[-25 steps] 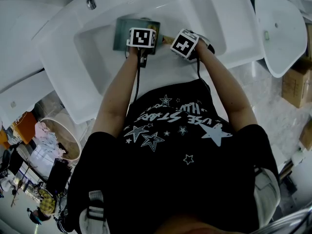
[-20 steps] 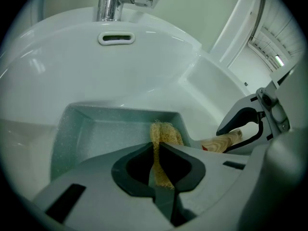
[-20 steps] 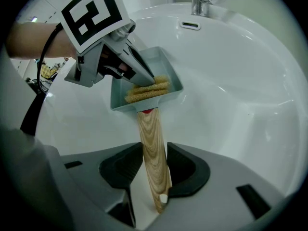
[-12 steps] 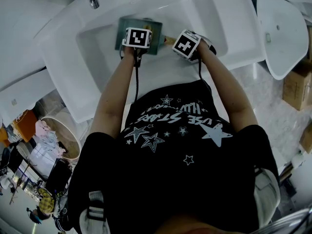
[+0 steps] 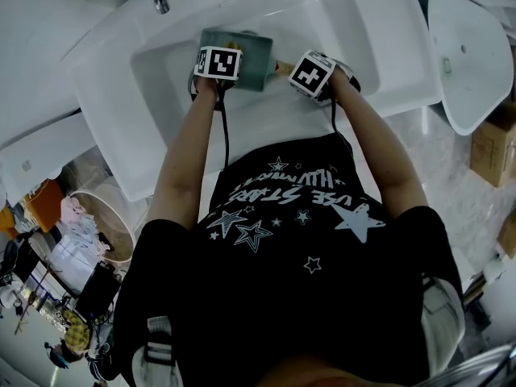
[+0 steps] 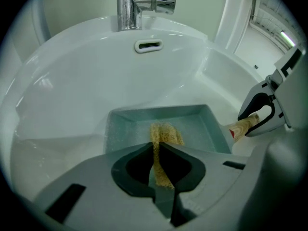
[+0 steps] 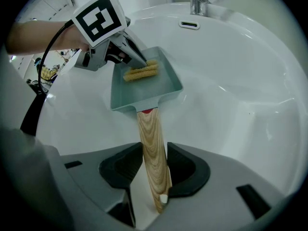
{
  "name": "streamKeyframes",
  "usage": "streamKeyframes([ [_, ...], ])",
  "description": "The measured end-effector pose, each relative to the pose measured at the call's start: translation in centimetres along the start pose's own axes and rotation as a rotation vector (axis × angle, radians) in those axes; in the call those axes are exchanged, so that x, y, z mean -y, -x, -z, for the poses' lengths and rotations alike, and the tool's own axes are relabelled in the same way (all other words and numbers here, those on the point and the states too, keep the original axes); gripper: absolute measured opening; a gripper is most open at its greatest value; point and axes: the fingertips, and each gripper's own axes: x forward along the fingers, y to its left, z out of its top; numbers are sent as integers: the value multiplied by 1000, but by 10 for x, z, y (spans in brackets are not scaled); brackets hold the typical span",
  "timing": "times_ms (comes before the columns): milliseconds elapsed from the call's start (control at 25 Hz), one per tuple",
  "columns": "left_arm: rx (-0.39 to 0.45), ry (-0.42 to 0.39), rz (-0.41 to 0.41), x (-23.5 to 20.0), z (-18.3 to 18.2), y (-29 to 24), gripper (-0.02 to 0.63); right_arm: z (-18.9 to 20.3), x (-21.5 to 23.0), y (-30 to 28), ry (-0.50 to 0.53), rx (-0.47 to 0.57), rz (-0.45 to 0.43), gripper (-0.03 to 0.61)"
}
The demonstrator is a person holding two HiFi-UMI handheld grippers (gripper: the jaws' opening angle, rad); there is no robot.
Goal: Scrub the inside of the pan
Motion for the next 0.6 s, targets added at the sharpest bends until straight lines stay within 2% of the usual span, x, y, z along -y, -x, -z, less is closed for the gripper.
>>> streamKeyframes([
  [240, -21, -90, -80, -18, 3, 3, 43, -15, -2, 1, 23, 61, -12, 153],
  [400, -25, -134, -121, -25, 2, 4, 43, -11, -1, 0, 14, 44, -7, 153],
  [600, -57, -218, -229, -39, 4, 8, 43, -9, -3, 0, 9, 39, -11, 153],
])
